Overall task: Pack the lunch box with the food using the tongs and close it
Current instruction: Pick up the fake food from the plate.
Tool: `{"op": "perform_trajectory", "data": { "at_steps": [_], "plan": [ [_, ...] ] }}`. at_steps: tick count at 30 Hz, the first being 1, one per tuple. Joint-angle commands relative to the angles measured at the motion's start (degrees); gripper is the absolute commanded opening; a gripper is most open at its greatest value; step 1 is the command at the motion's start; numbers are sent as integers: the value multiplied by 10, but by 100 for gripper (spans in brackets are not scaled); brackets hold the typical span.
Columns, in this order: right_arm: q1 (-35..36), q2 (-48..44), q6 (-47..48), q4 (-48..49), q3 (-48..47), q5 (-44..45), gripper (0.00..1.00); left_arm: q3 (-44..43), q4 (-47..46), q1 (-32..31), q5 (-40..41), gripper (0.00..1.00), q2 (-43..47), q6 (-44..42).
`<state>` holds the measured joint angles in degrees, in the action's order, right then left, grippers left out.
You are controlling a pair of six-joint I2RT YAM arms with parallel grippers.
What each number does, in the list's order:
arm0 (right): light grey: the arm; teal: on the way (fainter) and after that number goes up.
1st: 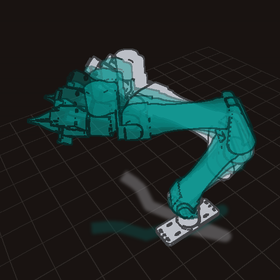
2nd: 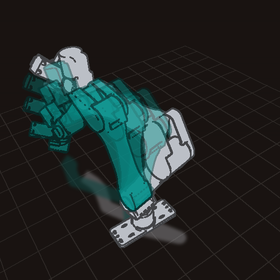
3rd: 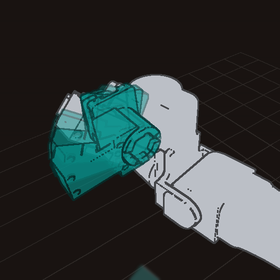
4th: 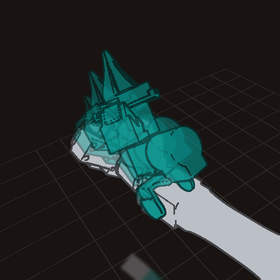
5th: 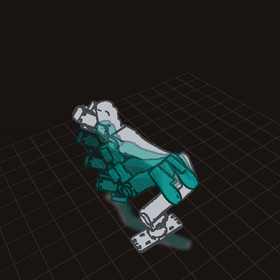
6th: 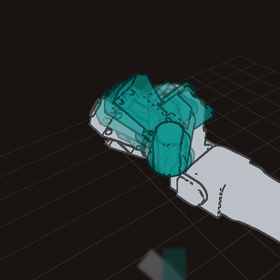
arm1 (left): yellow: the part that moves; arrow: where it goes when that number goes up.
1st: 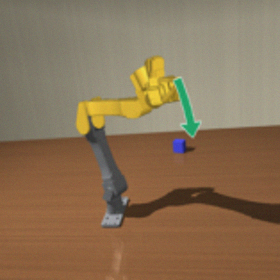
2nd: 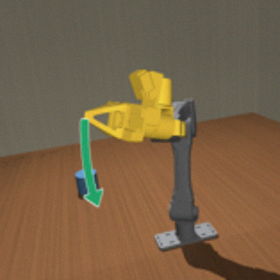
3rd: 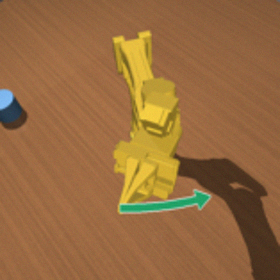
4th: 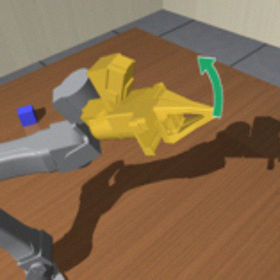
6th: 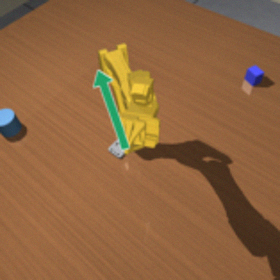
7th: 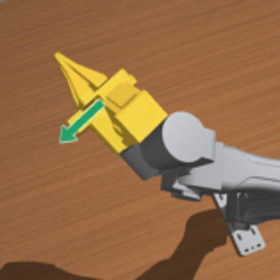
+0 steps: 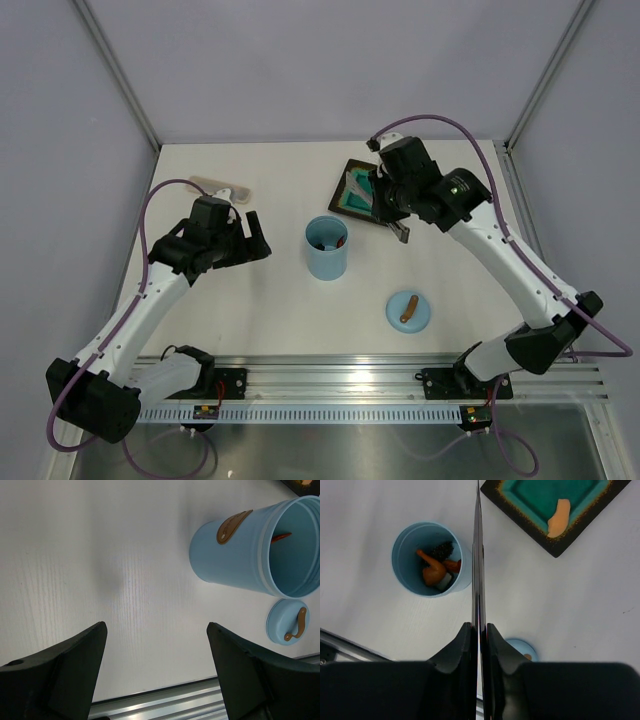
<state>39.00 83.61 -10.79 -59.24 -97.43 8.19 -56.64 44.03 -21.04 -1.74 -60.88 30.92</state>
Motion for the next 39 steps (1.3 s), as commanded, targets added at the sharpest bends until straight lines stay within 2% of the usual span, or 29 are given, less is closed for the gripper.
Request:
{"op": "perform_trajectory", "data": {
  "at_steps": [1,8,17,31,39],
  "plan": [
    [-33,33,-37,17,-44,44,11,-17,-17,3,-5,85,7,-5],
    [-117,92,-53,24,-30,17,21,-8,-16,3,-3,85,12,-6],
    [-152,162,-38,39,-21,9,41,-6,-13,4,-1,85,14,-7],
    [-172,227,-26,47,-24,0,52,2,-14,4,-4,85,18,-6],
    [-174,248,-22,46,-22,-10,54,4,-15,5,-3,85,23,-6]
  ]
}}
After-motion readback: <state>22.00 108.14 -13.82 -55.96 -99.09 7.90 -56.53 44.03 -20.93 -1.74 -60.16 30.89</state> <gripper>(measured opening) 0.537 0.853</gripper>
